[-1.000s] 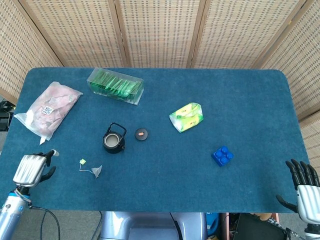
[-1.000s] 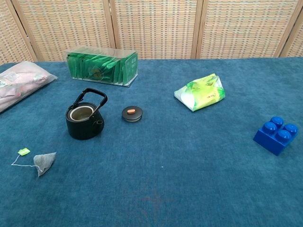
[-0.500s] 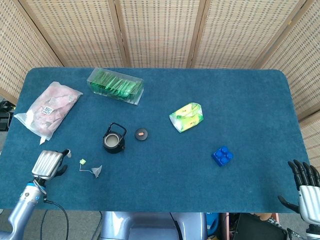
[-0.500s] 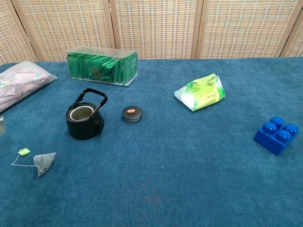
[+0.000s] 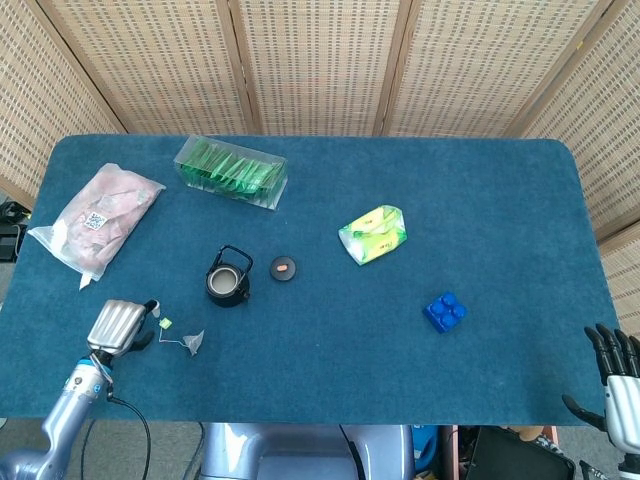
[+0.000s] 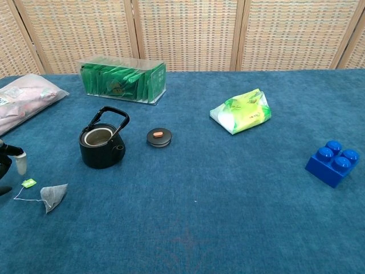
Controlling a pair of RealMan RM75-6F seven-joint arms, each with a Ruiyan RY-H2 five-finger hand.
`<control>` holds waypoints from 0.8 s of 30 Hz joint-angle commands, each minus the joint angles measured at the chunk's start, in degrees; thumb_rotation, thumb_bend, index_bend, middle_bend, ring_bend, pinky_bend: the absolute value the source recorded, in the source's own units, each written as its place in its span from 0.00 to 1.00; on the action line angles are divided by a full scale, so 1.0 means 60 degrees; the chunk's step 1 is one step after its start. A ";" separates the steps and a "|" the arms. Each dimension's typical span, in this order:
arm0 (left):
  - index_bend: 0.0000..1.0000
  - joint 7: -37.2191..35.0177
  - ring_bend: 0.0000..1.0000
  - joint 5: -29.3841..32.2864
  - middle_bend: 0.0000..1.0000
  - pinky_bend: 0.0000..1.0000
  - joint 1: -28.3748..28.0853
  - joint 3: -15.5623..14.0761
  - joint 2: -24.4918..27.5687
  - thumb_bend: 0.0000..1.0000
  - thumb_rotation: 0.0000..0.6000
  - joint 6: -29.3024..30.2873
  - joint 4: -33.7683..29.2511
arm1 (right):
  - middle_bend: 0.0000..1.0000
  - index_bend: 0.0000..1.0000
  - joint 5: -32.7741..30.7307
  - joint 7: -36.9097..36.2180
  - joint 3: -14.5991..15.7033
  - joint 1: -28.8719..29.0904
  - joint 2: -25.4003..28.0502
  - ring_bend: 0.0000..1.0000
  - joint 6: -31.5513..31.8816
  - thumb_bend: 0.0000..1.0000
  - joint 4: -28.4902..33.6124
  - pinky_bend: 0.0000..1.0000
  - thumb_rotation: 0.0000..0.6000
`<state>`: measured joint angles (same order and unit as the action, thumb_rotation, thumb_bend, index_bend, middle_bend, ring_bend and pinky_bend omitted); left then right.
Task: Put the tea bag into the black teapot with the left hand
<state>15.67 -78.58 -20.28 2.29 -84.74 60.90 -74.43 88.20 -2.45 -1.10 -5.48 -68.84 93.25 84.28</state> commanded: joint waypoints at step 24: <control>0.48 0.0266 0.64 0.0603 0.71 0.69 -0.0334 0.0063 -0.0285 0.28 1.00 -0.0303 -0.0006 | 0.14 0.11 -0.0093 -0.0062 -0.0013 -0.0154 0.0003 0.00 0.0050 0.02 -0.0070 0.06 1.00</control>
<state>17.25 -74.99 -22.25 2.65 -86.43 59.12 -74.46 87.64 -2.82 -1.18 -6.41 -68.82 93.55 83.86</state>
